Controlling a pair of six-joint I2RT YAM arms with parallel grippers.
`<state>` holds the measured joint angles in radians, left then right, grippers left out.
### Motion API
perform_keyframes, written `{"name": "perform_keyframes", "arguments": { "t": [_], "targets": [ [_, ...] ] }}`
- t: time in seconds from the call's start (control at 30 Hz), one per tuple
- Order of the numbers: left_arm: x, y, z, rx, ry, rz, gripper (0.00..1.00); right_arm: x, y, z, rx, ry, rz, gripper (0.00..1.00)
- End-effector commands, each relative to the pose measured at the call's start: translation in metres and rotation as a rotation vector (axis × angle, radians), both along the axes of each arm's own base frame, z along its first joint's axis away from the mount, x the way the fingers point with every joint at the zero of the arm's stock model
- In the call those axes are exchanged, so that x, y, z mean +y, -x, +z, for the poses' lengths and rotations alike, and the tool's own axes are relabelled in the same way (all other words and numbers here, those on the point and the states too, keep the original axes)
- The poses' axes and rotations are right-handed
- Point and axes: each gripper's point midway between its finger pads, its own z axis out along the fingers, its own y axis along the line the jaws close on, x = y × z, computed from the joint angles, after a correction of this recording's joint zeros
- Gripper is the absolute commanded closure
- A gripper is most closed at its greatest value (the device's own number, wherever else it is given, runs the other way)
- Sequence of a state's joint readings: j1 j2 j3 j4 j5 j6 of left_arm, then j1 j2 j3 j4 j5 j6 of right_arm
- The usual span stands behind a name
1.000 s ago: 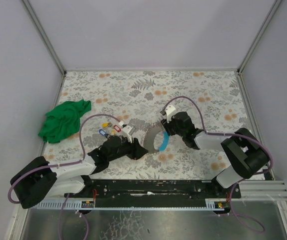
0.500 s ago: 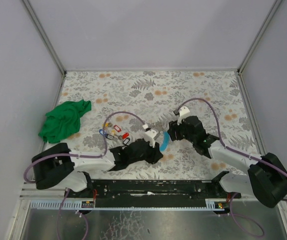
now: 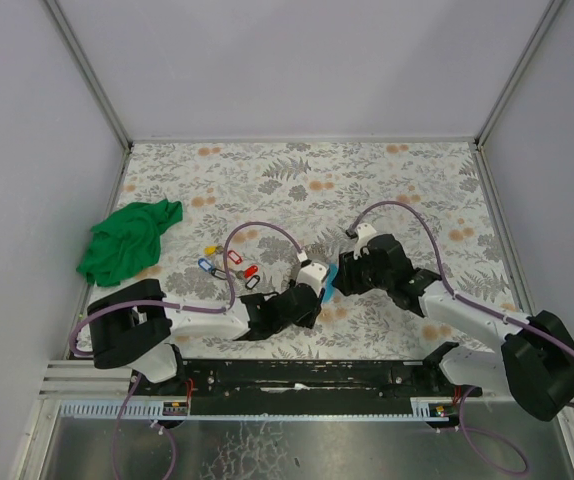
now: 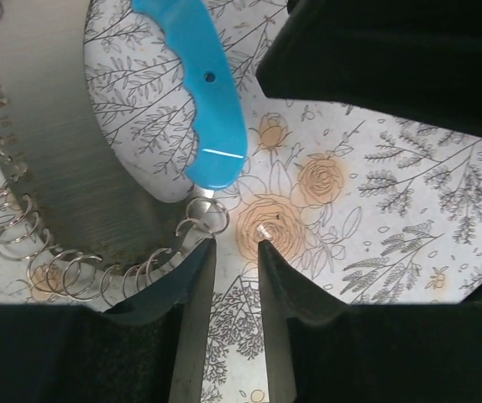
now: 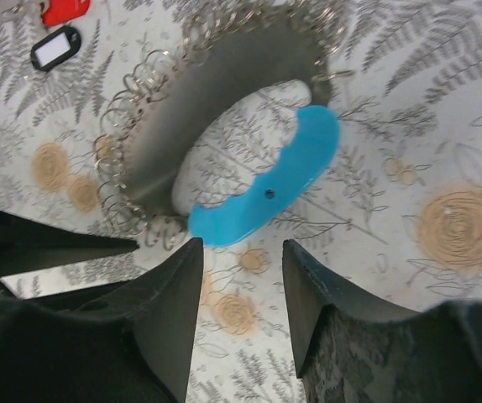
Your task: Put the keys on the keyring
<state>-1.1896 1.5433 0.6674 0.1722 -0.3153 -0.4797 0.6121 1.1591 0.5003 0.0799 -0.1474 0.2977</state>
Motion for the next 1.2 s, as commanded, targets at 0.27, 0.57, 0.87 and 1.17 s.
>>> {"name": "perform_keyframes", "arguments": {
  "t": [0.27,0.57,0.87,1.17],
  "targets": [
    [0.032,-0.010,-0.016,-0.018,-0.058,0.104,0.78,0.060,0.020,0.009,0.243,-0.131,0.099,0.53],
    [0.039,-0.011,-0.017,0.002,-0.012,0.117,0.79,0.068,0.026,-0.016,0.352,-0.110,0.087,0.57],
    [0.034,-0.008,-0.016,0.023,0.032,0.098,0.80,0.080,0.027,-0.025,0.352,-0.135,0.152,0.62],
    [0.035,-0.007,-0.012,0.023,0.059,0.095,0.80,0.089,0.029,-0.031,0.359,-0.162,0.201,0.65]
  ]
}}
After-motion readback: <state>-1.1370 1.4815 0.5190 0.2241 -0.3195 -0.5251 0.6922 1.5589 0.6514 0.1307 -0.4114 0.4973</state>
